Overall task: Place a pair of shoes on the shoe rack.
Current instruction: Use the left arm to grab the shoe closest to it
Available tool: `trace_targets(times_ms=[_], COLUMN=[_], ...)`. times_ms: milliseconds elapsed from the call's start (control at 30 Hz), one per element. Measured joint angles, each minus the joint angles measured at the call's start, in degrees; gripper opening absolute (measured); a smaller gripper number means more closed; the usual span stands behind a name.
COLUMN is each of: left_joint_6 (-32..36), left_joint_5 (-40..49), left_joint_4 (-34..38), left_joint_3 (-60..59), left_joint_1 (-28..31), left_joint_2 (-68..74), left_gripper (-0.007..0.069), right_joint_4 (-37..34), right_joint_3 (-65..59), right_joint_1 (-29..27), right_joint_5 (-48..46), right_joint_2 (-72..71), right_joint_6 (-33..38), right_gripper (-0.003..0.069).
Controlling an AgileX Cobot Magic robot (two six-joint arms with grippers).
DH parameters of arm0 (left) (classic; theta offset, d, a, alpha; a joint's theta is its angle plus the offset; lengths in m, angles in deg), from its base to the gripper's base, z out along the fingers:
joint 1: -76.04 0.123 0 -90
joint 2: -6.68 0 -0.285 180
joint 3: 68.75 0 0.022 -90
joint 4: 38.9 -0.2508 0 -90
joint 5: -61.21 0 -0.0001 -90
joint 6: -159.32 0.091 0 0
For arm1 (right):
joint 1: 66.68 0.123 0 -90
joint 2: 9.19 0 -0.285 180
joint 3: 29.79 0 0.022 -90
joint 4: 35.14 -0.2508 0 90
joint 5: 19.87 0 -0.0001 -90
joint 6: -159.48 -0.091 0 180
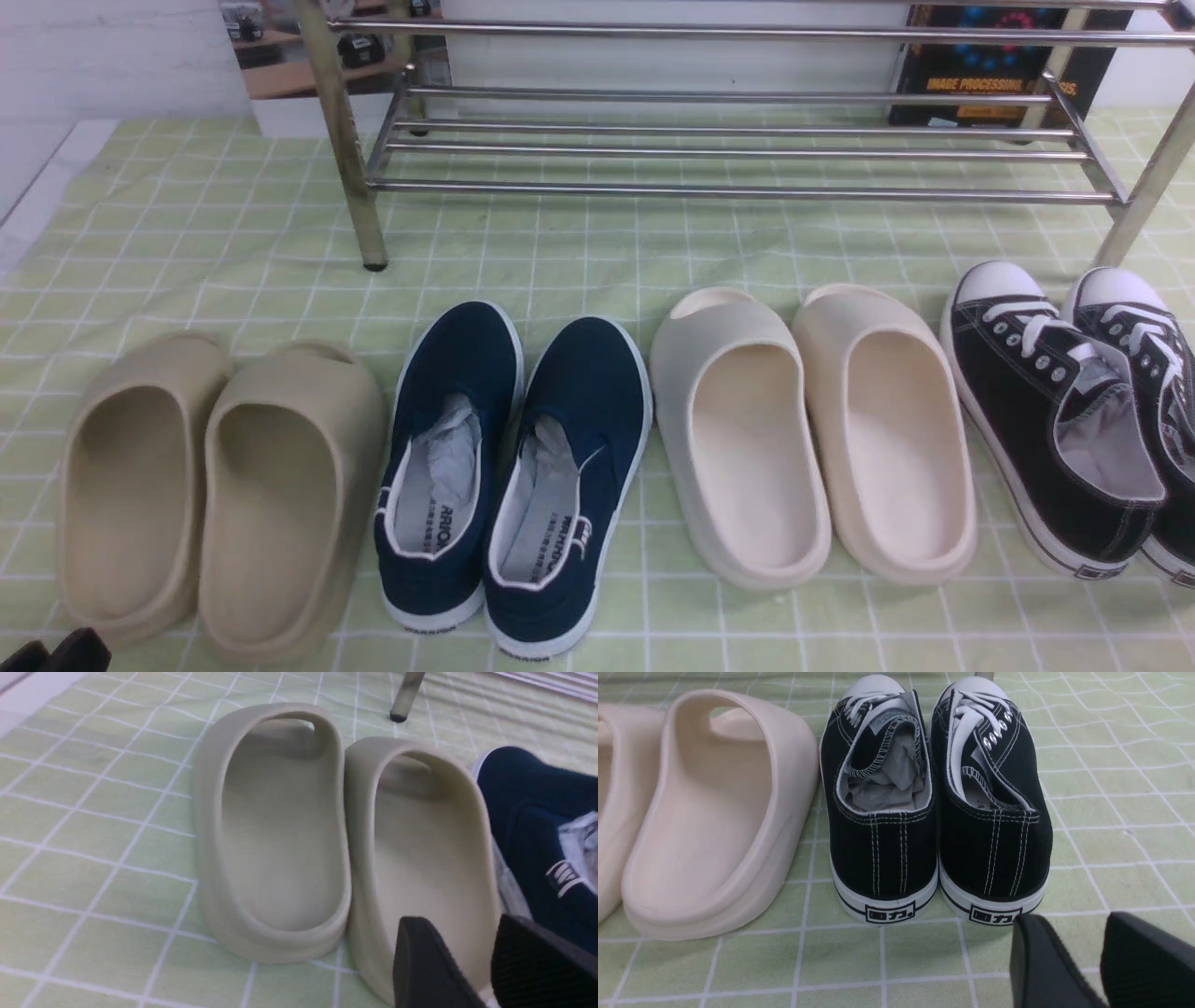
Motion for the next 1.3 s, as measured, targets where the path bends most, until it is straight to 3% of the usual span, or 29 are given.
trace_targets(times_ms=[467,767,833,933,1033,1200,1300], left_joint_6=[3.04,19.15,24.08,24.45,22.66,22.48,22.48], left_joint_5=[-0.14,0.59,3.94,11.77,23.46,39.93,46.58], left_joint_4=[-0.05,-2.30,-6.35,-13.87,-25.08,-38.83,-42.03], left_joint_3=[0.00,9.86,16.22,23.74,32.15,43.18,47.91], left_joint_1=[0.00,0.00,0.00,0.00,0.00,-0.18,-2.54], left_joint_2=[0.00,0.00,0.84,6.43,16.73,30.72,38.38], left_gripper=[0.0239,0.0237,0.0213,0.0134,-0.0005,-0.0013,-0.0013], right_joint_4=[0.00,0.00,0.00,0.00,0.00,0.00,0.00], right_joint_3=[0.00,0.00,0.00,0.00,0.00,0.00,0.00], right_joint_1=[0.00,0.00,0.00,0.00,0.00,0.00,0.00], right_joint_5=[0.00,0.00,0.00,0.00,0.00,0.00,0.00], right_joint_2=[0.00,0.00,0.00,0.00,0.00,0.00,0.00], right_joint_6=[0.00,0.00,0.00,0.00,0.00,0.00,0.00], right_gripper=[0.0239,0.0239,0.0239,0.0239,0.0239,0.0239,0.0239])
